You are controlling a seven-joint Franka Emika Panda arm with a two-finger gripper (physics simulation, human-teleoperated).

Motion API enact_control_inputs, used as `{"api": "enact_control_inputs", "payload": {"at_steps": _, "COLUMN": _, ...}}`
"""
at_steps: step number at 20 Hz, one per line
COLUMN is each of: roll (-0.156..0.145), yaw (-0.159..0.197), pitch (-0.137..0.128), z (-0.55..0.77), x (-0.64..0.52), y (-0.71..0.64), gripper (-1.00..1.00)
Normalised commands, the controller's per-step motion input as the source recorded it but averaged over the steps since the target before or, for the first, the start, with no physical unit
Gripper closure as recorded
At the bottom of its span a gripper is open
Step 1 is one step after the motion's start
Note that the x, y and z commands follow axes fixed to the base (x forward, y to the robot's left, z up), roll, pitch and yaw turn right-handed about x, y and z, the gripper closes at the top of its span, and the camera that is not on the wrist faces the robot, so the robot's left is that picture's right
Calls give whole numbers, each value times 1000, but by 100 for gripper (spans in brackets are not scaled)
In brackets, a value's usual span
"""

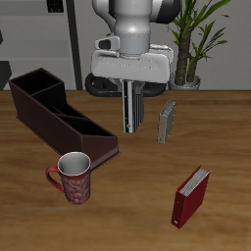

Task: Place the striped book into the right desk caddy's front compartment

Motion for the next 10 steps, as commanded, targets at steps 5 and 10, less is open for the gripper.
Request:
{"api": "enact_control_inputs", "payload": {"at_steps": 5, "roll": 10, "yaw": 45, "pitch": -14, "z": 159, "x": -470, "y": -65, "gripper": 100}}
{"api": "enact_control_inputs", "payload": {"at_steps": 10, "roll": 19, "yaw": 95, "pitch": -8, "z": 34, "x": -379, "y": -18, "gripper": 100}}
